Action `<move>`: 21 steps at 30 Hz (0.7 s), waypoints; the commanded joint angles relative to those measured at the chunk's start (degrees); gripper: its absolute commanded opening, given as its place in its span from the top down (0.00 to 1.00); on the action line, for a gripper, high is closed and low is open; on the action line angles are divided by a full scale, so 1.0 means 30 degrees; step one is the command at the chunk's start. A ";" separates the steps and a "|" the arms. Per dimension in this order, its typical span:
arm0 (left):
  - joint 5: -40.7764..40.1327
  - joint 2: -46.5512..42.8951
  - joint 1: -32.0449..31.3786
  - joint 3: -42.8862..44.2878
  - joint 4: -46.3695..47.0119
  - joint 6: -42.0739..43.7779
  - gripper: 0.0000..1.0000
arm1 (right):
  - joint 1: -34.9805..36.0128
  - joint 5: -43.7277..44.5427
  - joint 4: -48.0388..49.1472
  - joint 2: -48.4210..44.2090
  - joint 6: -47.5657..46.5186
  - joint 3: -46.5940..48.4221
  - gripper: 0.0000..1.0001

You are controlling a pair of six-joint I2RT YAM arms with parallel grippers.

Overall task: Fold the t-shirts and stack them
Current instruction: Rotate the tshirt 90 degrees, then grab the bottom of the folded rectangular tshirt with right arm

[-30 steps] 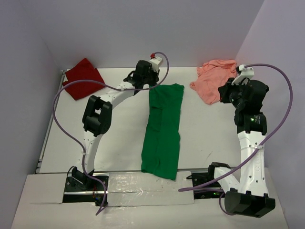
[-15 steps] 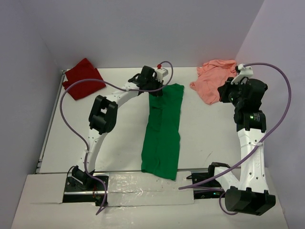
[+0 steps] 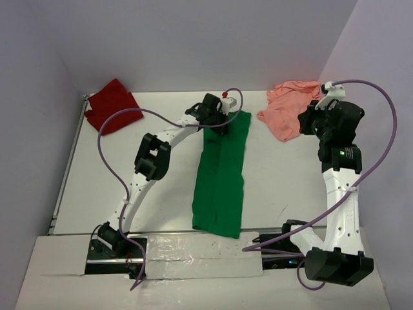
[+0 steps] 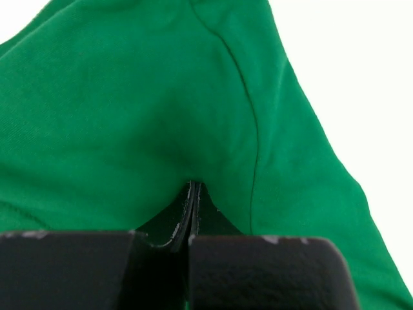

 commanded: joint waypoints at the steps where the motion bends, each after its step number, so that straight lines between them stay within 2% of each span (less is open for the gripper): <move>1: -0.3489 0.0981 0.0261 0.1199 -0.0343 -0.0397 1.00 | -0.0257 0.0309 0.0239 0.0103 -0.0334 0.1419 1.00; 10: -0.7359 0.1245 0.2280 0.2281 0.1882 -0.1599 1.00 | -0.0551 0.0456 -0.0931 -0.0013 -0.0655 0.2738 1.00; 15: -0.6637 0.1043 0.3162 0.1817 0.3230 -0.1541 1.00 | -0.0580 0.0486 -0.1138 -0.0393 -0.0715 0.2710 1.00; 21: -0.5665 0.0661 0.2870 0.1025 0.3642 -0.0399 1.00 | -0.0609 0.0135 -0.0933 -0.0394 -0.0539 0.2359 1.00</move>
